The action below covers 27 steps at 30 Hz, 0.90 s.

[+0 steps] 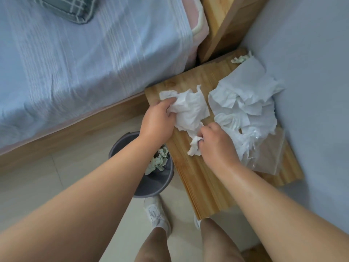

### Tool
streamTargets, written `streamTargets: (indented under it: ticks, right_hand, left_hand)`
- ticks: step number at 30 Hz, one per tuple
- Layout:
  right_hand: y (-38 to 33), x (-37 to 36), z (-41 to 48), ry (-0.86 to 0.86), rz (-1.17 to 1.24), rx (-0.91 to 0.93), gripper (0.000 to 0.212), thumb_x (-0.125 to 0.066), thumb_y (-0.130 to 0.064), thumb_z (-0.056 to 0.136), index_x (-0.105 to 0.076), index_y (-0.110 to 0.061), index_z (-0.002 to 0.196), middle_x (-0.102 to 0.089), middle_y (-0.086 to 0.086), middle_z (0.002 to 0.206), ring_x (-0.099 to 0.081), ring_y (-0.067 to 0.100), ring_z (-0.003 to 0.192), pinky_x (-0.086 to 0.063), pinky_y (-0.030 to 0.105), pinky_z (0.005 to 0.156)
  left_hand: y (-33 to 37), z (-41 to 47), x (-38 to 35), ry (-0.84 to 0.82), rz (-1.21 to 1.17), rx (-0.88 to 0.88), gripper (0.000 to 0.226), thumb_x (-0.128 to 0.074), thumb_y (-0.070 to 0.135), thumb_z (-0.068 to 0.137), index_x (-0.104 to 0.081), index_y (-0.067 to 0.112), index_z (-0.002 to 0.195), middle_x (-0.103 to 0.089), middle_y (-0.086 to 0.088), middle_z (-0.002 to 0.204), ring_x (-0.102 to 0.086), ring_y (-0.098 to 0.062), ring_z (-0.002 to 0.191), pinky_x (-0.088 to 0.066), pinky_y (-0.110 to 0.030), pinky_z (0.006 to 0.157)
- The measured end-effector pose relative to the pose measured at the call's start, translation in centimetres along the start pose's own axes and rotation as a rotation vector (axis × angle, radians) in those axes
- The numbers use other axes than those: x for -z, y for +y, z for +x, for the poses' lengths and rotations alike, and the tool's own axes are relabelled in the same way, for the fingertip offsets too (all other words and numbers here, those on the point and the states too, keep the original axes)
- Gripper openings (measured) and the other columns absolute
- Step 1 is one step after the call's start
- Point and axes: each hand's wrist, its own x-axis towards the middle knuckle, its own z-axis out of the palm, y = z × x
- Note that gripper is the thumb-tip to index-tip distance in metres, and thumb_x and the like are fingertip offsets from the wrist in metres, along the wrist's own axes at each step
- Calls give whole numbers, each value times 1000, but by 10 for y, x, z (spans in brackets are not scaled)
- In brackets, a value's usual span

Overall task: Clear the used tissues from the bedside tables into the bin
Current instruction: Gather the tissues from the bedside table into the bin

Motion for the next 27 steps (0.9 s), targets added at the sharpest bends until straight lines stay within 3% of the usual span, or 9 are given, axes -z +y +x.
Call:
streamTargets:
  ticks: [3, 6, 10, 12, 15, 16, 19, 23, 27]
  right_hand:
    - [4, 16, -1, 65, 57, -69, 8, -58, -9, 95, -64, -11, 93, -60, 4, 95, -56, 22, 78, -38, 32, 64]
    - [8, 40, -11, 174, 94, -93, 8, -59, -10, 94, -65, -13, 90, -62, 0, 90, -55, 20, 78, -38, 33, 65]
    - [21, 73, -33, 238, 71, -114, 12, -60, -14, 94, -63, -16, 83, -62, -3, 80, -55, 19, 71, -37, 27, 56]
    - [29, 88, -44, 250, 75, -129, 13, -60, -13, 92, -64, -14, 81, -61, 1, 78, -55, 23, 69, -38, 32, 56]
    - [35, 104, -58, 288, 137, -179, 12, -59, -14, 90, -69, -16, 84, -63, 0, 81, -56, 24, 75, -42, 34, 61]
    - [34, 108, -63, 313, 181, -181, 12, -60, -14, 89, -70, -18, 85, -64, -3, 80, -56, 20, 74, -41, 32, 61]
    - [24, 113, -78, 376, 316, -158, 9, -61, -20, 88, -70, -23, 86, -65, -8, 76, -59, 10, 75, -42, 24, 59]
    - [0, 110, -89, 429, 426, -160, 9, -58, -28, 85, -68, -27, 84, -66, -14, 79, -59, 7, 72, -40, 10, 53]
    - [-26, 101, -97, 401, 498, -108, 12, -62, -27, 86, -65, -37, 80, -64, -7, 80, -57, 8, 65, -40, 11, 52]
  left_hand:
    - [4, -9, -6, -12, -144, 62, 25, -53, 27, 107, -75, 25, 119, -72, 12, 96, -62, -7, 80, -45, -23, 71]
    - [7, -18, -6, 3, -299, 128, 37, -52, 37, 109, -66, 11, 86, -51, 6, 63, -40, -11, 54, -37, -31, 53]
    - [19, -31, 7, 11, -449, 173, 42, -50, 43, 108, -64, 10, 87, -50, 3, 60, -43, -9, 52, -38, -31, 51]
    - [22, -38, 14, -8, -489, 187, 34, -49, 41, 109, -72, 21, 94, -68, -9, 76, -58, -14, 65, -52, -39, 60]
    - [15, -47, 21, -22, -554, 210, 28, -48, 40, 110, -74, 36, 97, -76, -7, 91, -66, -17, 76, -62, -49, 71]
    - [12, -50, 23, -10, -590, 221, 28, -49, 40, 109, -74, 39, 95, -76, -3, 85, -67, -15, 73, -62, -47, 67]
    - [4, -62, 32, 34, -696, 260, 29, -51, 42, 108, -74, 39, 91, -77, 15, 74, -71, -1, 65, -57, -18, 55]
    - [-7, -76, 38, -28, -695, 260, 26, -49, 53, 105, -73, 49, 95, -81, 9, 84, -73, -11, 73, -64, -35, 71]
    - [-14, -90, 50, 94, -794, 282, 28, -52, 51, 103, -73, 43, 86, -78, 10, 79, -73, -5, 72, -60, -25, 61]
